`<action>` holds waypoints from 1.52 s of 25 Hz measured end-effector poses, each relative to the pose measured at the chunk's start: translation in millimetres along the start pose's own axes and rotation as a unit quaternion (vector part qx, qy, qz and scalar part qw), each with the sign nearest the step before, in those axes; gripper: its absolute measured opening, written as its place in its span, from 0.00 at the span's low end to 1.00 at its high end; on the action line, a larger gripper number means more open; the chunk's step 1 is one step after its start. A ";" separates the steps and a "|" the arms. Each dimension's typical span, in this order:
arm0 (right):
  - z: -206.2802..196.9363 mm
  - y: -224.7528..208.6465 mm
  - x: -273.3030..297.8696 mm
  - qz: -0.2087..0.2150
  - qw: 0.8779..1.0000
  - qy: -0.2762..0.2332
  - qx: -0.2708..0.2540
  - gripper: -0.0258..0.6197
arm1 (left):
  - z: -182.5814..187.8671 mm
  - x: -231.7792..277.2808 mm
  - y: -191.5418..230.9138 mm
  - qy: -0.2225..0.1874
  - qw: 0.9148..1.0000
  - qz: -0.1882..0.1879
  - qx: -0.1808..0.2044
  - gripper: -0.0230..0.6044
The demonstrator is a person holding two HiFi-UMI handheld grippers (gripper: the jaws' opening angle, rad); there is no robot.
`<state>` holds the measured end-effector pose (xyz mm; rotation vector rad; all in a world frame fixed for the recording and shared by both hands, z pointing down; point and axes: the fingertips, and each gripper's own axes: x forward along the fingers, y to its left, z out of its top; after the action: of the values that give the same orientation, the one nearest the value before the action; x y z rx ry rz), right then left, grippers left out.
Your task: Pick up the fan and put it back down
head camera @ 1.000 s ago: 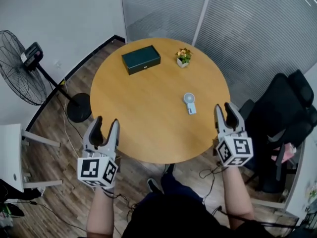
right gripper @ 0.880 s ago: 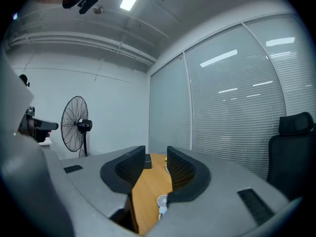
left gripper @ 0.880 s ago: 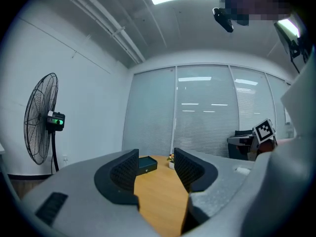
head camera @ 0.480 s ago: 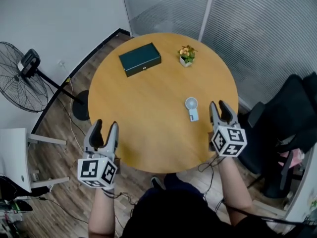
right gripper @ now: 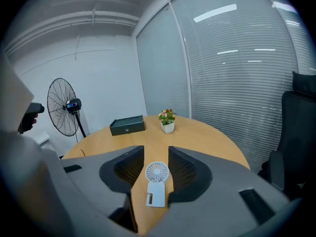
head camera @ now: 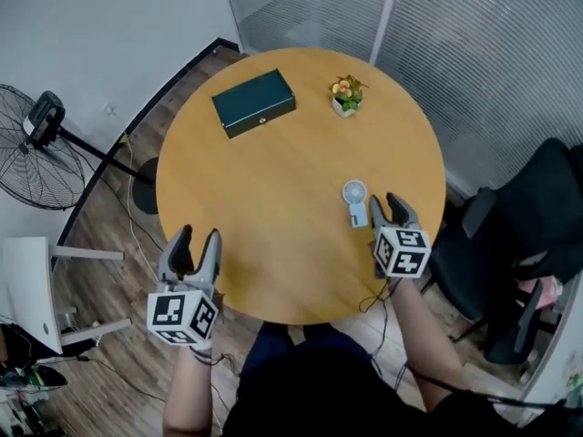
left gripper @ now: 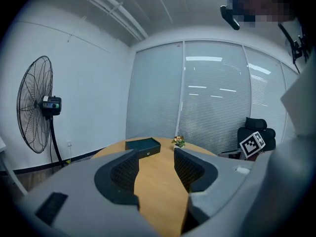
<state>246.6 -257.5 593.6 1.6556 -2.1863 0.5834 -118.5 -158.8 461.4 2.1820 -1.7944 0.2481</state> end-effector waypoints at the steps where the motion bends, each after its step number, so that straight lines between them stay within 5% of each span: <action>1: -10.5 0.2 7.1 -0.003 1.000 0.013 -0.001 0.29 | -6.0 5.3 2.4 0.007 1.000 -0.004 -0.001 0.39; 9: -85.0 1.6 51.7 -0.021 0.994 0.111 0.004 0.33 | -31.1 35.8 24.2 0.047 0.998 -0.040 -0.004 0.39; 16: -121.1 2.1 84.8 -0.033 0.986 0.160 0.016 0.38 | -41.3 41.6 57.6 0.067 0.997 -0.035 -0.009 0.39; 38: -141.3 8.0 120.3 -0.036 0.977 0.211 -0.011 0.38 | -51.9 43.7 80.9 0.080 0.996 -0.025 -0.027 0.38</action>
<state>209.7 -282.7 773.8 1.4335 -1.8128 0.8044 -185.6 -195.4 534.1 2.1030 -1.6405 0.3492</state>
